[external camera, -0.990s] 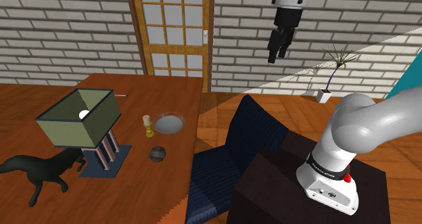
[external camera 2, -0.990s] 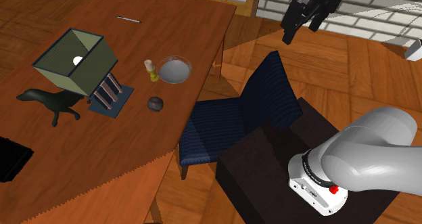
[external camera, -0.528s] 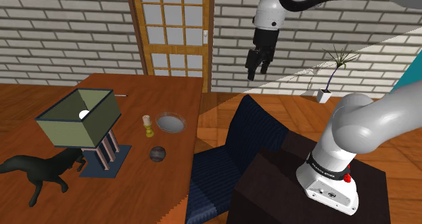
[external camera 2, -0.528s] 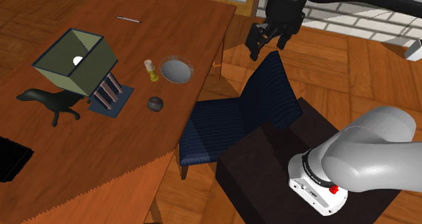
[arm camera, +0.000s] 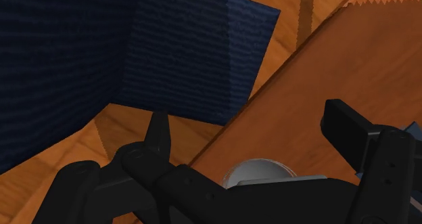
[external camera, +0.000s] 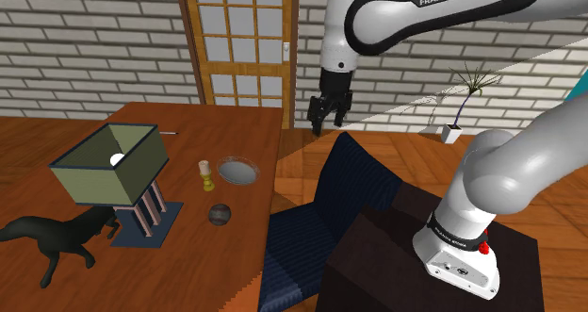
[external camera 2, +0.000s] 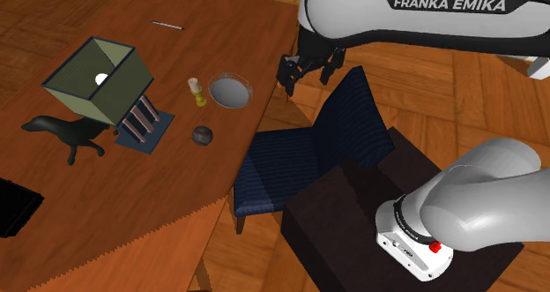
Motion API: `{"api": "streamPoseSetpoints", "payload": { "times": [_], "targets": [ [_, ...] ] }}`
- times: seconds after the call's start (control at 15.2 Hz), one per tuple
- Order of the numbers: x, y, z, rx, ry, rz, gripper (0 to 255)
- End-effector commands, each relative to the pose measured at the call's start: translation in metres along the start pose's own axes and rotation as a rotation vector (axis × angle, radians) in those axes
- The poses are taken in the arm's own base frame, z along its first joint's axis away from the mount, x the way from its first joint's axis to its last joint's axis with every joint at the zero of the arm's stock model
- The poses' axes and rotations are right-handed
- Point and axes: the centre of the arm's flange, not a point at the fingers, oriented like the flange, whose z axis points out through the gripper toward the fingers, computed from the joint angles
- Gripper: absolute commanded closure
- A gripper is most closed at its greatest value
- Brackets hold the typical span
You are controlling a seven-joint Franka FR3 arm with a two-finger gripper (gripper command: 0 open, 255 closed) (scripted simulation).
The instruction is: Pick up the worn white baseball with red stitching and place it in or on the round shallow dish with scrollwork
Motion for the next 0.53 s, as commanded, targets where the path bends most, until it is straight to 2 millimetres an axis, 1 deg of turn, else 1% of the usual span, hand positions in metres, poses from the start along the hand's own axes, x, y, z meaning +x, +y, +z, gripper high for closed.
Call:
{"api": "streamPoseSetpoints", "payload": {
  "times": [0.0,0.46],
  "targets": [
    [0.012,-0.016,0.019,0.007,-0.001,0.015,0],
    [0.053,-0.069,0.081,0.028,-0.01,0.065,0]
  ]
}}
